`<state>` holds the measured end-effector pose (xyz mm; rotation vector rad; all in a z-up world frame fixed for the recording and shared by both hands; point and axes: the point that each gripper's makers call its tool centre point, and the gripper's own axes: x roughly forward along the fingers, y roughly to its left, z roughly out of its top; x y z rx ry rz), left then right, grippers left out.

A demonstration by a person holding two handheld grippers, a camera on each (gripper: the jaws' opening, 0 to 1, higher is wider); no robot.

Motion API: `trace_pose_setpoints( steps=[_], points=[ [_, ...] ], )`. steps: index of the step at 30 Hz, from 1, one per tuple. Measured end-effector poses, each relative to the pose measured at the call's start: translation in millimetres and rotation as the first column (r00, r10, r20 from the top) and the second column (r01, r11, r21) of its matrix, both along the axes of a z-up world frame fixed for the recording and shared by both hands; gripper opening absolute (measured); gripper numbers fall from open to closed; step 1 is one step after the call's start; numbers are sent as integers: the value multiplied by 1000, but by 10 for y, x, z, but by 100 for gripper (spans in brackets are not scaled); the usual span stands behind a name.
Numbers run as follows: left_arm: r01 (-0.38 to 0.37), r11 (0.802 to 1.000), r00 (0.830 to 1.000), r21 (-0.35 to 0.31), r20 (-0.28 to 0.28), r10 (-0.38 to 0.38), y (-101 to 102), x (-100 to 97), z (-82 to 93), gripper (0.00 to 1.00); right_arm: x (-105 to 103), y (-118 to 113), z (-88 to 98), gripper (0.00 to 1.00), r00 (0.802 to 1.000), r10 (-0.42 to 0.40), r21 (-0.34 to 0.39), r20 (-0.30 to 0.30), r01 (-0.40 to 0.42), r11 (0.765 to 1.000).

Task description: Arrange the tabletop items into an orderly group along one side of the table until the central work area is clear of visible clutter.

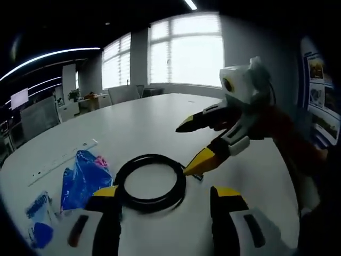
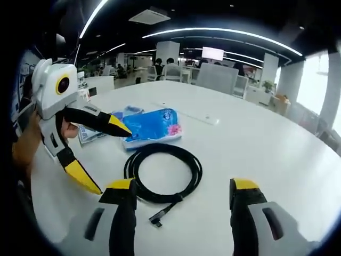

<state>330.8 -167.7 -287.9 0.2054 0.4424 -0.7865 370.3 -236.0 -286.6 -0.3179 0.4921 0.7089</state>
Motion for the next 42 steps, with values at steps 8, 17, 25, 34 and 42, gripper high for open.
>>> trace_pose_setpoints(
  steps=[8,17,25,34,42],
  points=[
    [47,999,998,17,-32,-46,-118,100,-117,60,237,12,-42,54,1000,-3,3,-15,3,1000],
    [71,997,996,9,-61,-71,-159,174,-235,52,396,24,-176,41,999,1,-2,-41,-1,1000],
    [85,996,993,-22,-82,-87,-161,179,-267,41,426,37,-234,30,999,2,4,-40,-1,1000],
    [77,996,991,-40,-105,-81,-125,202,-296,32,482,44,-333,23,998,-16,22,-59,17,1000],
    [76,997,992,-8,-98,-77,-105,230,-314,23,414,102,-374,19,995,-18,58,-95,23,998]
  ],
)
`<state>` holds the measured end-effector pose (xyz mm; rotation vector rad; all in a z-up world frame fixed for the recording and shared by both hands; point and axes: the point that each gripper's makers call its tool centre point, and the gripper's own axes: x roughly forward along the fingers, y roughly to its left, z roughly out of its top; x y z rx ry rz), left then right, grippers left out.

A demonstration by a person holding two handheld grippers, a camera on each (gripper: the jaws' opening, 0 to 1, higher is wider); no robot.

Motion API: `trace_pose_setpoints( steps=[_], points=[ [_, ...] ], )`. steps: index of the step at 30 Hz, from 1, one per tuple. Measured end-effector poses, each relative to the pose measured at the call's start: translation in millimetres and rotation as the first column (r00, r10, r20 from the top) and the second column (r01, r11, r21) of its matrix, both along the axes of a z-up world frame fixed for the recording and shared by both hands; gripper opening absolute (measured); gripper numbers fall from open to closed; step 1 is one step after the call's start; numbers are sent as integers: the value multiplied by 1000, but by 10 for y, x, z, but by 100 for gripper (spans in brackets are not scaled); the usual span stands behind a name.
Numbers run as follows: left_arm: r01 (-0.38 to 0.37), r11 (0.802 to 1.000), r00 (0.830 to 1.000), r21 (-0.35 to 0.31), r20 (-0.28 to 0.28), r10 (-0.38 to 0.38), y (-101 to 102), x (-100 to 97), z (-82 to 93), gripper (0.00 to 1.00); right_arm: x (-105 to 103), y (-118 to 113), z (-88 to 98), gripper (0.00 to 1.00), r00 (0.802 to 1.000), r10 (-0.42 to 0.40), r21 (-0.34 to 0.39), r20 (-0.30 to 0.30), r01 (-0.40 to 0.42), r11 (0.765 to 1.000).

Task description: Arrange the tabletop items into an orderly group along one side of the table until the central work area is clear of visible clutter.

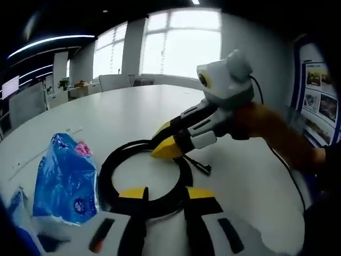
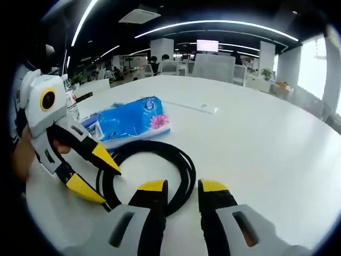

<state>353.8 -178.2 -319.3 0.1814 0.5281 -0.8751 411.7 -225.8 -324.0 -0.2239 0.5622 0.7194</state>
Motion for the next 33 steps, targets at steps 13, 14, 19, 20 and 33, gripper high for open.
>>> trace_pose_setpoints(
  steps=[13,14,19,20,33],
  points=[
    [172,983,985,65,3,-173,-171,-142,13,24,15,13,-73,14,1000,-22,-5,-16,22,1000],
    [192,979,981,65,2,-192,-196,-174,7,25,16,13,-77,13,1000,-23,-7,-14,23,1000],
    [202,976,979,87,-6,-202,-227,-166,-47,20,24,26,-71,11,1000,-25,-6,-5,25,1000],
    [205,975,979,88,-5,-205,-233,-168,-45,19,24,27,-74,11,1000,-25,-9,0,25,1000],
    [269,962,963,48,-27,-268,-320,-309,-29,0,79,47,-14,5,999,-25,-1,44,25,1000]
  ],
)
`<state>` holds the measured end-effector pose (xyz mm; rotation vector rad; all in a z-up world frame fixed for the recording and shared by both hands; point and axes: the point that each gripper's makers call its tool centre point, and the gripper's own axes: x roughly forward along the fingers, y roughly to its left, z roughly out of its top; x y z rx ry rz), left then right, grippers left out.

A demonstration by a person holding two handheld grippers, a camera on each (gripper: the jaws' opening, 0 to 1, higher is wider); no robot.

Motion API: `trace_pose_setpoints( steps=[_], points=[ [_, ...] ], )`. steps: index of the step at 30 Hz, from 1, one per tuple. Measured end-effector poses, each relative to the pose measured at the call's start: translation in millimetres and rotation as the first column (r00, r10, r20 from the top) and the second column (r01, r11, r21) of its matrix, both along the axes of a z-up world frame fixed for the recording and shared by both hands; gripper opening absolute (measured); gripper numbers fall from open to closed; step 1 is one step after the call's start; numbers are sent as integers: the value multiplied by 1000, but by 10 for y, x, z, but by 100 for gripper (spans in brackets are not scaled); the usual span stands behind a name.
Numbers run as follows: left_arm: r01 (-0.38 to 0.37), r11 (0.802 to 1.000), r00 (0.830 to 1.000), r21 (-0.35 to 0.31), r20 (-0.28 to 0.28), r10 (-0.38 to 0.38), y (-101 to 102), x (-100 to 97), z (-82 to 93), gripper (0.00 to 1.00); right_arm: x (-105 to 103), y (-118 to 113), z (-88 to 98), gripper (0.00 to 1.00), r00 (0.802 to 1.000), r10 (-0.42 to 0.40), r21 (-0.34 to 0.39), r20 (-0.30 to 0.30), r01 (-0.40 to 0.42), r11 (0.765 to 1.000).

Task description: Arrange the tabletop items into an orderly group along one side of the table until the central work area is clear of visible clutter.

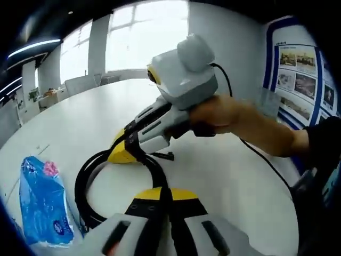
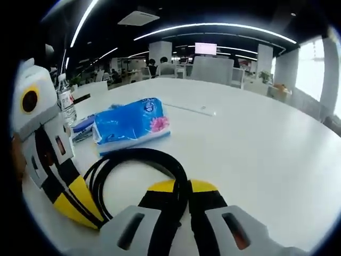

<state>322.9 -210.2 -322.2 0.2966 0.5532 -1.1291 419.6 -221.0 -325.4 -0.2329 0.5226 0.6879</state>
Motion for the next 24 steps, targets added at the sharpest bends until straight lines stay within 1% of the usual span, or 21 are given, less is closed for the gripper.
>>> trace_pose_setpoints(
  steps=[4,5,6,7,8,9,12,13,14,15,16,18,24],
  points=[
    [8,1000,1000,19,20,-9,-14,24,-38,1,5,6,1,5,1000,-6,0,7,6,1000],
    [13,999,999,33,44,-15,-14,40,-46,1,6,3,4,5,1000,-6,-4,10,6,1000],
    [21,999,998,40,66,-24,-27,7,-39,1,13,0,0,5,1000,-6,-12,11,7,1000],
    [40,997,994,62,95,-46,-35,-2,-46,1,8,1,-2,5,1000,-5,-12,10,5,1000],
    [44,997,993,70,102,-51,-39,-8,-43,2,9,2,-2,5,1000,-5,-13,10,5,1000],
    [49,995,993,81,102,-57,-37,-16,-49,2,8,1,-4,5,1000,-4,-16,11,4,1000],
    [51,997,993,63,100,-57,-55,-10,-18,6,24,-18,-11,5,1000,-8,-21,14,8,1000],
    [51,997,993,61,99,-57,-52,8,-3,8,32,-18,-10,5,1000,-10,-17,12,10,1000],
    [41,998,992,51,116,-46,-50,58,32,13,27,-19,-10,5,1000,-9,-16,11,10,1000],
    [32,997,993,65,116,-39,-32,83,19,16,20,-20,-17,5,1000,-7,-19,11,7,1000],
    [26,996,992,85,123,-36,-3,111,-4,16,22,-19,-19,5,1000,-8,-20,11,8,1000],
    [37,995,993,90,106,-46,11,94,-35,15,16,-23,-20,5,1000,-8,-19,11,8,1000],
    [35,994,994,102,104,-46,16,103,-92,17,-4,-23,-25,5,1000,-9,-13,8,9,1000]
  ],
)
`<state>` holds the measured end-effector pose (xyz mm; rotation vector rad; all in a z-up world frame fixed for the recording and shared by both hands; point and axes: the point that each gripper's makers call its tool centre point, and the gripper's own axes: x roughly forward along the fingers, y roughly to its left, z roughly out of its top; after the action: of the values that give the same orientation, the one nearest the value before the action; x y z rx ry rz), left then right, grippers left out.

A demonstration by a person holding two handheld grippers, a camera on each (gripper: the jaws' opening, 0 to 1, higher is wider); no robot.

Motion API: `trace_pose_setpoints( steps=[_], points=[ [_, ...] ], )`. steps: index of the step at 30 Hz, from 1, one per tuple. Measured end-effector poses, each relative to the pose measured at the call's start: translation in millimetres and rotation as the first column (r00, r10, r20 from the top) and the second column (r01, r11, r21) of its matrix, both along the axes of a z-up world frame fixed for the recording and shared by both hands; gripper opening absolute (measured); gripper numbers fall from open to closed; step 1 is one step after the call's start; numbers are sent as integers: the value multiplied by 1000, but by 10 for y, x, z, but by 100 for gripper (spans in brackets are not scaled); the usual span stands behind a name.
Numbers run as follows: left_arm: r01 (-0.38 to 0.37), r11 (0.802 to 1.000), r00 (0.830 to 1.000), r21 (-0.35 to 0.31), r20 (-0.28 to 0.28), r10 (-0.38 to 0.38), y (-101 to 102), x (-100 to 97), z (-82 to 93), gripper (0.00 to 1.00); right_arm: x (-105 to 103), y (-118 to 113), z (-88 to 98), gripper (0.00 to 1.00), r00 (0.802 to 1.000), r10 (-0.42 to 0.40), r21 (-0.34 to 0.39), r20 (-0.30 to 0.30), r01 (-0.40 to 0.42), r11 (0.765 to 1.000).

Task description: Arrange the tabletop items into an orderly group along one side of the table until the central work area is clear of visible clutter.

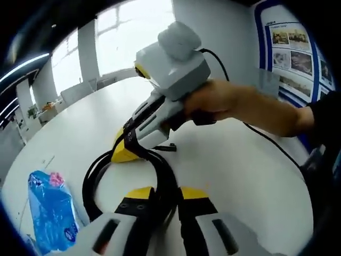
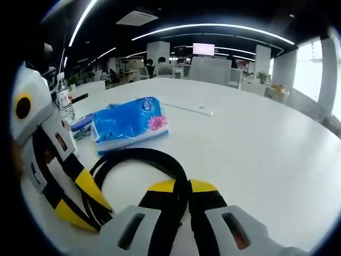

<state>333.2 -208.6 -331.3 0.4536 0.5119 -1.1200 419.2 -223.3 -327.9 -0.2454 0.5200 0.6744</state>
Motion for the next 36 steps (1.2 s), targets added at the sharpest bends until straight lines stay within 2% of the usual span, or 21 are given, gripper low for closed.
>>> trace_pose_setpoints(
  steps=[3,9,16,22,34,36],
  points=[
    [7,1000,1000,-4,1,-7,-7,13,11,17,-4,-2,-10,5,1000,1,-4,-1,-1,1000],
    [2,1000,999,-22,-39,-3,-21,23,4,12,-2,17,-12,5,1000,13,1,-3,-13,1000],
    [5,1000,1000,-7,-27,-5,-36,-27,10,5,-20,20,5,5,1000,15,1,6,-15,1000],
    [6,1000,1000,-21,-12,-6,-30,-22,75,4,-50,3,56,5,1000,10,9,20,-10,1000],
    [10,999,999,-47,33,-8,27,30,445,4,-68,24,465,5,995,10,9,100,-11,1000],
    [13,999,999,-46,42,-11,20,-67,472,4,-73,39,514,5,994,12,10,108,-13,1000]
  ],
)
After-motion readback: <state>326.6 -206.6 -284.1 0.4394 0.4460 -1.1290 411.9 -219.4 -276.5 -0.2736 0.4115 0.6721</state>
